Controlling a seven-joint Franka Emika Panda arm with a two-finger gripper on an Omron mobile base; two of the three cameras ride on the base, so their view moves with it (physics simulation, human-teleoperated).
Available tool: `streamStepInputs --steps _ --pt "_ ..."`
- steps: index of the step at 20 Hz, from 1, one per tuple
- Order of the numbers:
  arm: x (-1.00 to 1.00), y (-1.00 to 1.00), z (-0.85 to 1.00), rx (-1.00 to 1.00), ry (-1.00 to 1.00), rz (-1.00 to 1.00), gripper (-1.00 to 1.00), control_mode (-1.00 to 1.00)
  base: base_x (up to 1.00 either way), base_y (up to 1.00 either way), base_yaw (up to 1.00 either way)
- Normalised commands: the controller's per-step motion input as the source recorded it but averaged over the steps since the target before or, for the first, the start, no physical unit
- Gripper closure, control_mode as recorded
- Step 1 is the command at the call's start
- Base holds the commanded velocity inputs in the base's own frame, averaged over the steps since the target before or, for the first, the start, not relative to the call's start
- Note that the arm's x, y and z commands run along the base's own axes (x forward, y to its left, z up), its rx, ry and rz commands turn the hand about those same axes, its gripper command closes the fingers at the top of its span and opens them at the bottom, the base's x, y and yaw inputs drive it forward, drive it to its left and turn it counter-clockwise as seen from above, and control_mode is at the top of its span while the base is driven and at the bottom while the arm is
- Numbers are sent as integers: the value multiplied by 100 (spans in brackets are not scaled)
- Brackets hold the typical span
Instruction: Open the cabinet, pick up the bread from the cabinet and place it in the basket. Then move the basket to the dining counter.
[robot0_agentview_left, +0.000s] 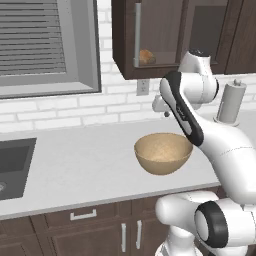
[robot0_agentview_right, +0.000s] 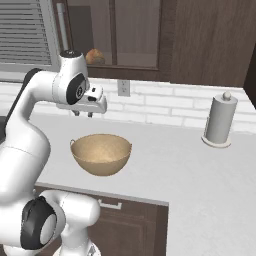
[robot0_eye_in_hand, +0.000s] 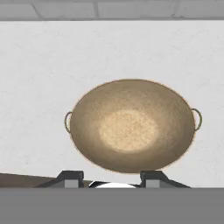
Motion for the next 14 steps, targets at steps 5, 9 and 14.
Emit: streamStepInputs --steps 5,9,14 --pt "-16 0 0 0 -4 2 -100 -100 0 0 0" --pt "-70 3 17 -1 -27 6 -100 -100 0 0 0" --pt "-72 0 30 1 -50 9 -100 -100 0 0 0"
